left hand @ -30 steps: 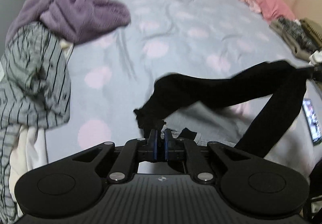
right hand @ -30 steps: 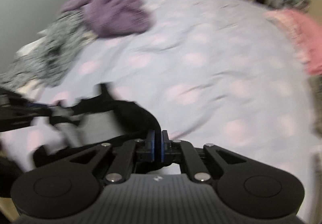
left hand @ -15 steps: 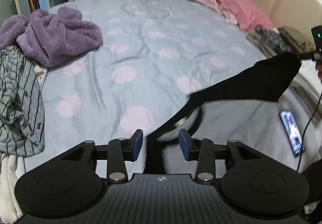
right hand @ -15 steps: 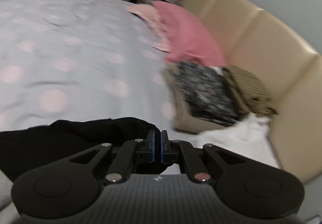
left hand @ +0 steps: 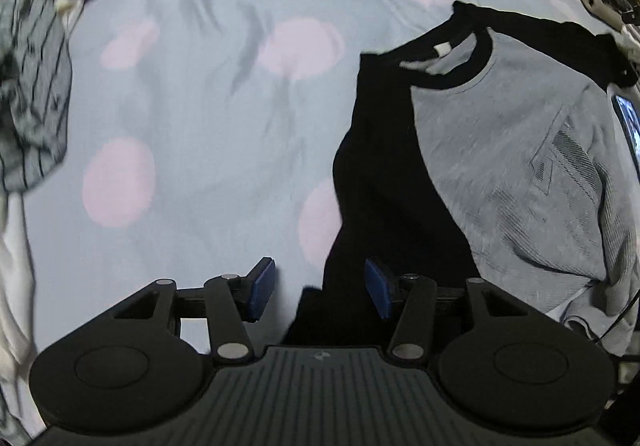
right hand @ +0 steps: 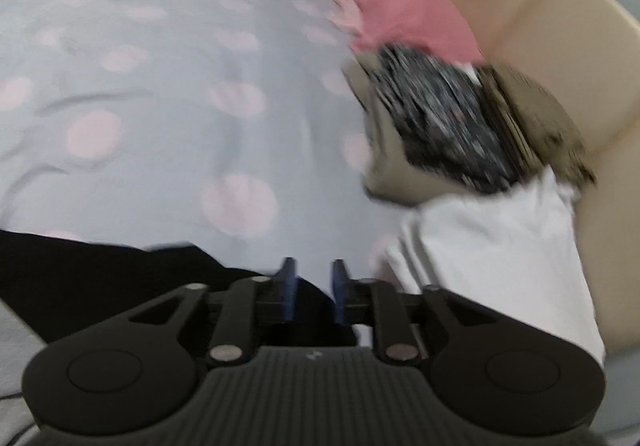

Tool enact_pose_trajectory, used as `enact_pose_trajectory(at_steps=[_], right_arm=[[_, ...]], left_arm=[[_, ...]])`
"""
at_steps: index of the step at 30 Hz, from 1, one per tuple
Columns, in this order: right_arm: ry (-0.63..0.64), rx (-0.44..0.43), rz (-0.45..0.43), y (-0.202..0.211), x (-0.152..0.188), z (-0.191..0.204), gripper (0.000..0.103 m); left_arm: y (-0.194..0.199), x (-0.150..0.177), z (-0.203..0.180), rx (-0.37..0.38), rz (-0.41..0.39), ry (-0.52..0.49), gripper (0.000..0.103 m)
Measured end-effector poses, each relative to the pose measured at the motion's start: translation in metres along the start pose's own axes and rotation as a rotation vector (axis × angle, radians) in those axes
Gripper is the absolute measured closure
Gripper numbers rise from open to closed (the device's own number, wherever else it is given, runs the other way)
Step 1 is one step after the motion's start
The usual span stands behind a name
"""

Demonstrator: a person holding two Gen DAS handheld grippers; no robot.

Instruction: Fold clothes

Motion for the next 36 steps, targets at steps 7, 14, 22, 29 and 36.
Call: enact_pose_trajectory(at_steps=[7,14,22,29,36], right_arm=[[0.145,-0.334,-0.056,0.001,-0.003,0.07,0.068],[0.356,-0.386,-0.112,-0.022,-0.009,0.123,0.05],[0.362,-0.432,-0.014,-0.057,0.007,0.129,0.043],[0.447,-0.459,-0.038,-0.04,0.019,0.14,0.099],[0.301,-0.392,-0.152,-0.001,-0.002,0.099,0.1]], left_arm=[[-0.007,0.004,-0.001,-0.019,-0.007,0.009,0.059],[-0.014,0.005,0.001,-0.016,-0.006,0.01,0.059],[-0.017,0.005,-0.004,-0.002,-0.019,-0.018,0.074],[-0.012,0.005,-0.022,-0.001,-0.045,-0.087,0.102],[0.039,-0.01,-0.005,-0.057,-0.226,0.02,0.102]])
Point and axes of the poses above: each gripper's, at about its wrist camera, not at the fingertips, and y roughly against the way its jaws point, z to its left, x to its underside, the point moved 8 cm from there along -y, roughly the way its jaws point, and after that the axes turned 9 degrees about x, right-handed, at the moved point
